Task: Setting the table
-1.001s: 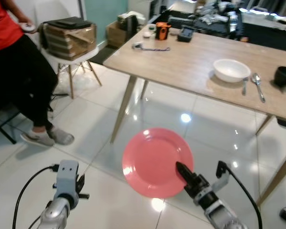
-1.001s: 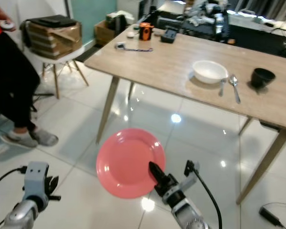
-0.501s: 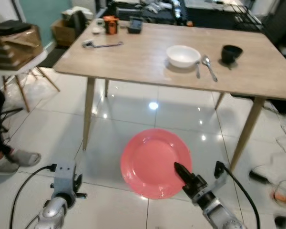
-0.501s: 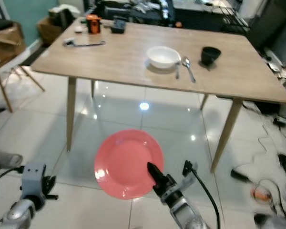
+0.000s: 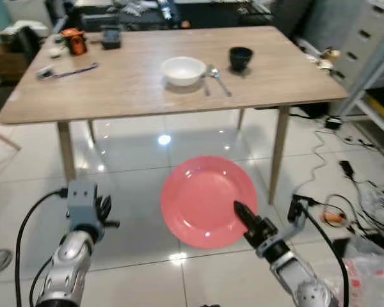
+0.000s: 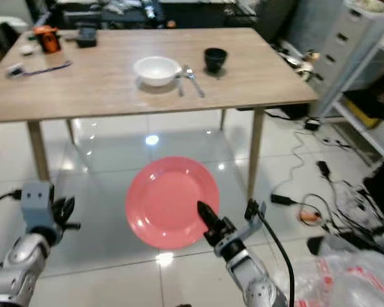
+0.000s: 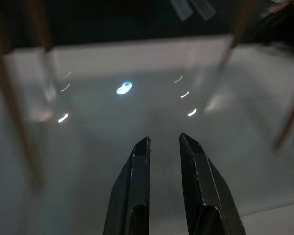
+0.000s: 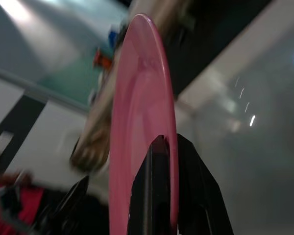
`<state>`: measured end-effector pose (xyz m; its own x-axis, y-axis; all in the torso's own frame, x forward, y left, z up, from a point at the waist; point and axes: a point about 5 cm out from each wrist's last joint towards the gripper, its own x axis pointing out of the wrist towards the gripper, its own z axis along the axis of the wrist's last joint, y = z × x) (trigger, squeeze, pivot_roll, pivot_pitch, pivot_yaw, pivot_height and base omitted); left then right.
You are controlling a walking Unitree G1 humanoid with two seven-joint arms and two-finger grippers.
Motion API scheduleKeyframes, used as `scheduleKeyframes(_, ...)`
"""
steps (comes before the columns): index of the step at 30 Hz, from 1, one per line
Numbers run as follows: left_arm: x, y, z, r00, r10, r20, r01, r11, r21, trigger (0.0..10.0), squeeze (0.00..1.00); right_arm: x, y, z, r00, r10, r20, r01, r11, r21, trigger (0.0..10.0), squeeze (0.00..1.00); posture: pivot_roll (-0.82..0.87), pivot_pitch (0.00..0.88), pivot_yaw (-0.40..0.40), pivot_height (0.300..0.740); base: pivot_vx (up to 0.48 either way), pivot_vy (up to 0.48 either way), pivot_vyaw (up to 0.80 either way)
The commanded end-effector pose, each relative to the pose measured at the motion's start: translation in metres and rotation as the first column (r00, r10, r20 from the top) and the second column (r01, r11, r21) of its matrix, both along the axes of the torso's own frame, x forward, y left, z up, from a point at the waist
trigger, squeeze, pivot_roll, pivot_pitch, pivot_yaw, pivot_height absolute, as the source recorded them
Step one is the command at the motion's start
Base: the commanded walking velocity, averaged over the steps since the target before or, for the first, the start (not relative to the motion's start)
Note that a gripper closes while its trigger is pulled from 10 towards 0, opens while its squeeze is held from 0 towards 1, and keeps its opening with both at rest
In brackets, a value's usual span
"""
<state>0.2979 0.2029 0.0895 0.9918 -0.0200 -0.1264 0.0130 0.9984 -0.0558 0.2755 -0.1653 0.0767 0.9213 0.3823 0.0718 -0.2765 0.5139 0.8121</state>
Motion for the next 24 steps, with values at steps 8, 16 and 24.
scheduleKeyframes(8,0.007,-0.002,0.04,0.996,0.038,0.08,-0.038,0.999,-0.008,10.0,0.0,0.017,0.011,0.049,0.99,-0.029,0.136,0.035,0.999,-0.037,10.0,0.0,-0.03,0.017,0.062,0.74,0.0,0.0,-0.55)
scheduleKeyframes(16,0.012,-0.004,0.075,0.973,0.065,0.221,-0.09,0.99,0.107,10.0,0.0,0.027,0.037,0.095,0.967,0.007,0.256,0.015,0.996,-0.085,10.0,0.0,-0.01,0.01,0.055,0.74,0.264,0.0,0.0)
scheduleKeyframes(24,0.009,-0.008,0.077,0.975,0.055,0.215,-0.08,0.991,0.109,10.0,0.0,0.026,0.044,0.098,0.967,0.018,0.253,-0.001,0.998,-0.066,10.0,0.0,0.0,0.008,0.056,0.74,0.48,0.0,0.0)
